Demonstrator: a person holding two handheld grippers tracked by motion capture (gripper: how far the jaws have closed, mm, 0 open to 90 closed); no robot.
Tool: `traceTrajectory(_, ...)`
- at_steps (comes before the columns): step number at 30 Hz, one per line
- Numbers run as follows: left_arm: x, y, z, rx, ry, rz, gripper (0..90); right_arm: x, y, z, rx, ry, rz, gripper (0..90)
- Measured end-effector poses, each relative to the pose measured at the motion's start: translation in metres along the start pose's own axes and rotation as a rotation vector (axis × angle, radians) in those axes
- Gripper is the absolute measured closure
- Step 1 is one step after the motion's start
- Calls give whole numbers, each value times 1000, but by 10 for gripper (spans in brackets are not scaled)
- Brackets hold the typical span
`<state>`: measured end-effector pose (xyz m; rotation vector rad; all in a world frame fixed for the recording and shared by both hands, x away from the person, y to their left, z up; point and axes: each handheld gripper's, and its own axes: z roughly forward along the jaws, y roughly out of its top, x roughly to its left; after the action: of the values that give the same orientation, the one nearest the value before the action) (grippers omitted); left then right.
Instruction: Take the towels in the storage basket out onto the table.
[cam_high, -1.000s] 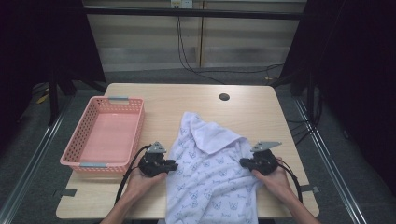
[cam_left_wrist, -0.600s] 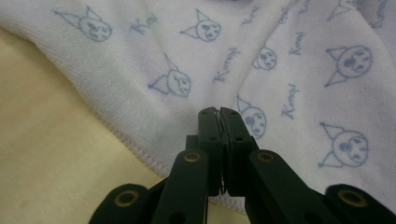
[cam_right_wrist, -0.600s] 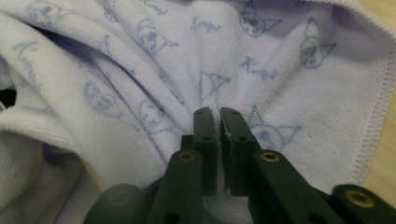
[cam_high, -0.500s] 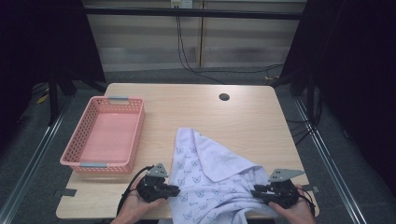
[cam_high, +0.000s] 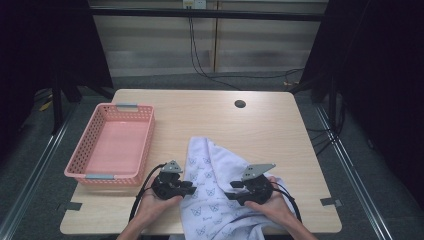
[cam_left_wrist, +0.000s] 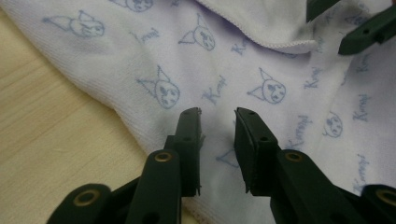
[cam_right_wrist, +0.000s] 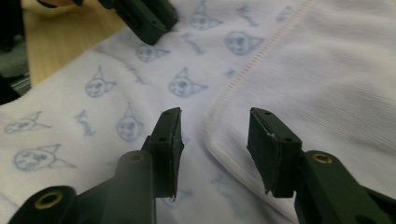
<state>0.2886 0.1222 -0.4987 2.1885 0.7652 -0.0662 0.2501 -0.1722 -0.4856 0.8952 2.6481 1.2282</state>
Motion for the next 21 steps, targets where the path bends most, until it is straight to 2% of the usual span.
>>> traceTrajectory(3,-1,0,0,-1,0,4,668,-1,0,11,28,-4,-6,552)
traceTrajectory(4,-1,0,0,-2,-1,7,660,-2,0,13,32,-14,-14,612)
traceTrajectory(6,-1,1,1,-5,-5,6,645,-2,0,14,32,-21,-16,792)
traceTrajectory(7,-1,1,1,-2,-3,7,638,-3,0,12,21,-26,-20,854)
traceTrajectory(8,-2,2,2,-2,1,7,631,-4,1,9,5,-32,-11,877)
traceTrajectory(12,-2,3,0,-19,7,23,607,-16,7,-20,-88,-85,24,883)
traceTrajectory(14,1,4,-2,-39,-1,11,607,-25,7,-39,-139,-123,51,883)
traceTrajectory(18,17,13,-3,-89,45,-33,619,-47,2,-74,-210,-195,102,883)
traceTrajectory(21,30,25,2,-104,73,-36,623,-58,-4,-92,-237,-230,133,883)
